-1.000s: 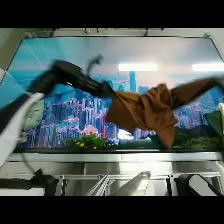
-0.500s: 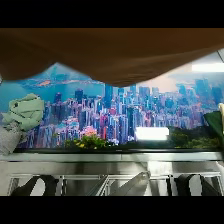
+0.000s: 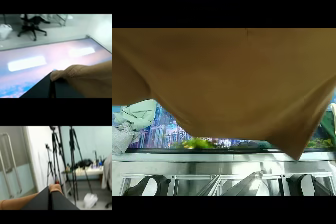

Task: Fold the shirts.

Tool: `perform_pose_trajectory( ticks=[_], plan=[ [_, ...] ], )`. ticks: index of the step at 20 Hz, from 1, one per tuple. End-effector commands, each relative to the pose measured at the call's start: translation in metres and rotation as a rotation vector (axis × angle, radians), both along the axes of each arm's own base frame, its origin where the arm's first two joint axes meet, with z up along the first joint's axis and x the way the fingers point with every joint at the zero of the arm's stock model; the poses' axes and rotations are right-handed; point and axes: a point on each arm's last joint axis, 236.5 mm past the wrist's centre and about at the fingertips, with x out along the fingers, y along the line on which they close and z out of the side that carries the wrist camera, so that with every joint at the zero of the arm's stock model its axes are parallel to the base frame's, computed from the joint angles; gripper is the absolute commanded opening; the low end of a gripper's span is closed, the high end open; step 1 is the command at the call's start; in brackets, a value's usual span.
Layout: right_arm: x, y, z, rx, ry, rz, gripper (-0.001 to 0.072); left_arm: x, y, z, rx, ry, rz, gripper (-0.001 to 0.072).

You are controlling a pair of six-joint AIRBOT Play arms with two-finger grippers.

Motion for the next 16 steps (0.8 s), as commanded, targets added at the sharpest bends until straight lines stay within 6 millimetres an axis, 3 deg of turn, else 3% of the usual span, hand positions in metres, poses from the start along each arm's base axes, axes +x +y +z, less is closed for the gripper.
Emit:
perform_pose_trajectory(
  ticks=[1, 3, 5, 7, 8, 9, 10, 11, 12, 13, 15, 16],
  plan=[
    [0.085, 0.014, -0.096, -0.008, 0.266, 0.128, 0.0016, 0.055, -0.021, -0.058, -0.04, 0.19, -0.143, 0.0021],
    [0.152, 0.03, -0.17, 0.021, 0.41, 0.155, 0.0016, 0.1, -0.031, -0.109, -0.075, 0.322, -0.183, 0.002],
    [0.213, 0.033, -0.255, 0.042, 0.565, 0.104, 0.0016, 0.149, -0.036, -0.176, -0.13, 0.471, -0.188, 0.002],
    [0.251, 0.037, -0.318, 0.07, 0.675, 0.129, 0.002, 0.196, -0.025, -0.246, -0.185, 0.587, -0.125, 0.0025],
    [0.264, 0.039, -0.34, 0.12, 0.723, 0.16, 0.0154, 0.213, -0.015, -0.274, -0.214, 0.626, -0.086, 0.0125],
    [0.274, 0.038, -0.353, 0.182, 0.761, 0.195, 0.0311, 0.228, -0.002, -0.295, -0.241, 0.65, -0.044, 0.0452],
    [0.278, 0.036, -0.356, 0.228, 0.779, 0.231, 0.0311, 0.239, 0.013, -0.305, -0.266, 0.661, -0.014, 0.072],
    [0.277, 0.03, -0.351, 0.262, 0.785, 0.26, 0.0352, 0.245, 0.027, -0.311, -0.279, 0.671, -0.003, 0.0719],
    [0.273, 0.021, -0.346, 0.28, 0.793, 0.27, 0.0442, 0.246, 0.04, -0.314, -0.28, 0.683, -0.005, 0.0719],
    [0.264, 0.008, -0.344, 0.309, 0.83, 0.273, 0.0431, 0.245, 0.049, -0.315, -0.287, 0.699, -0.015, 0.0718],
    [0.233, -0.013, -0.349, 0.299, 0.933, 0.306, 0.031, 0.237, 0.064, -0.325, -0.308, 0.768, -0.02, 0.0717],
    [0.214, -0.019, -0.354, 0.29, 0.997, 0.334, 0.0313, 0.232, 0.073, -0.34, -0.281, 0.823, -0.001, 0.0717]
  ],
)
